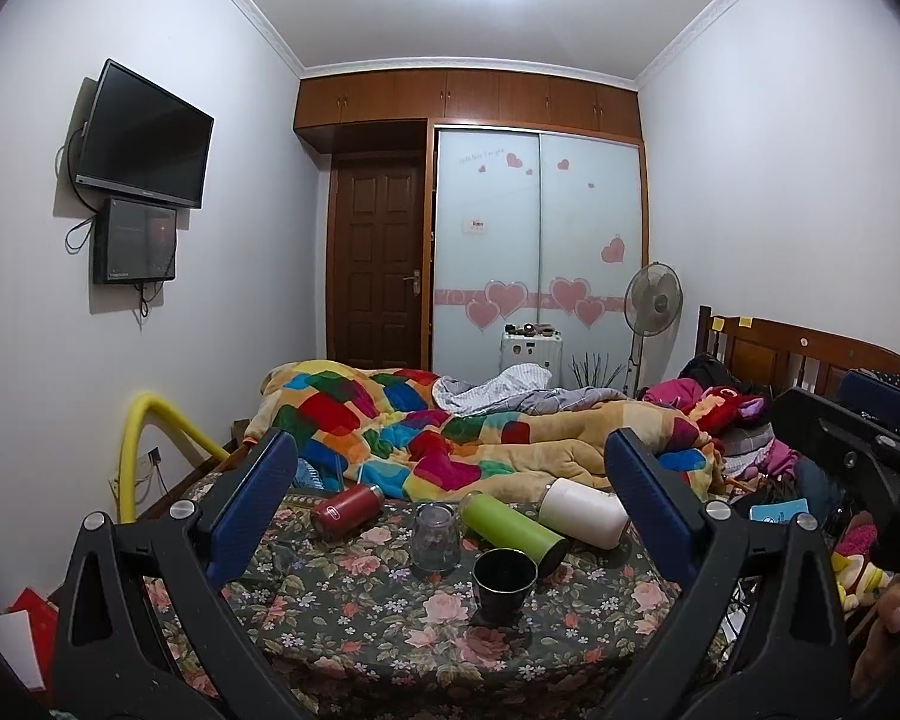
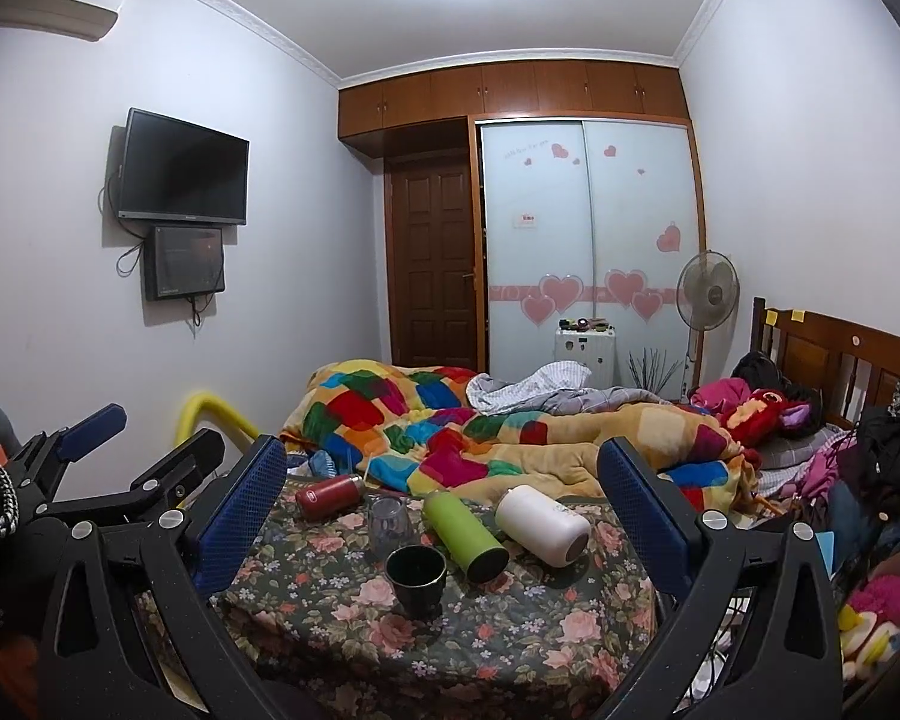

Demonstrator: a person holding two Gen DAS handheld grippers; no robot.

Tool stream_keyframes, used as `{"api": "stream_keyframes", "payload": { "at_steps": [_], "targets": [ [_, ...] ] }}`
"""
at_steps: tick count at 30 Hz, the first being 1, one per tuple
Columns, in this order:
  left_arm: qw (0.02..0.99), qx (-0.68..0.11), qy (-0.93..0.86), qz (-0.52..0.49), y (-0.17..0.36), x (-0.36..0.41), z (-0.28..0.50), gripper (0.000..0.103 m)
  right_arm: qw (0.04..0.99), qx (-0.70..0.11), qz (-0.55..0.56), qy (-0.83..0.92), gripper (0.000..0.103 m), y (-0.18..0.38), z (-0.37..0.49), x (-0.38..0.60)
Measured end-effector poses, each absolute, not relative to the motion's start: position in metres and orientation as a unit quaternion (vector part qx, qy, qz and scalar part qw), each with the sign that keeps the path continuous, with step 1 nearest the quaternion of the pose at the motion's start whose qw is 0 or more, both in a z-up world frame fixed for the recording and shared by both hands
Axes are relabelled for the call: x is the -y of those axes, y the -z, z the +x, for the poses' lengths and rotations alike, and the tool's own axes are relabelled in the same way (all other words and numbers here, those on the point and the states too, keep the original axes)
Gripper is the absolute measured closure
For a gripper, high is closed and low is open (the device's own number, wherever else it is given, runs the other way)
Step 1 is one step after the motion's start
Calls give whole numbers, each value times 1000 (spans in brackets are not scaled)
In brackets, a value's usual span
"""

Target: Flip cup upright

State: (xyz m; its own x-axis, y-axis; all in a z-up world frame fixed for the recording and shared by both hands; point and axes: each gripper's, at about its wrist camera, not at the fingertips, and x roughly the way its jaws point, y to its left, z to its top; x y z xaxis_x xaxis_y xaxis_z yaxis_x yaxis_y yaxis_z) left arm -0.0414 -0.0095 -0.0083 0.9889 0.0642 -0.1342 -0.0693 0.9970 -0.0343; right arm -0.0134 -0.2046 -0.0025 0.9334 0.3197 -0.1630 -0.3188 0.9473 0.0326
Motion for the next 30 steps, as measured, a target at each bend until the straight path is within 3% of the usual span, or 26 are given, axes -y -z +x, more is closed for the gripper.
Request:
{"api": "stream_keyframes", "payload": {
  "at_steps": [30],
  "targets": [
    [997, -72, -29, -27, 15, 13, -36, 0, 983, -86, 4, -162, 0, 3, -12, 207]
  ]
}}
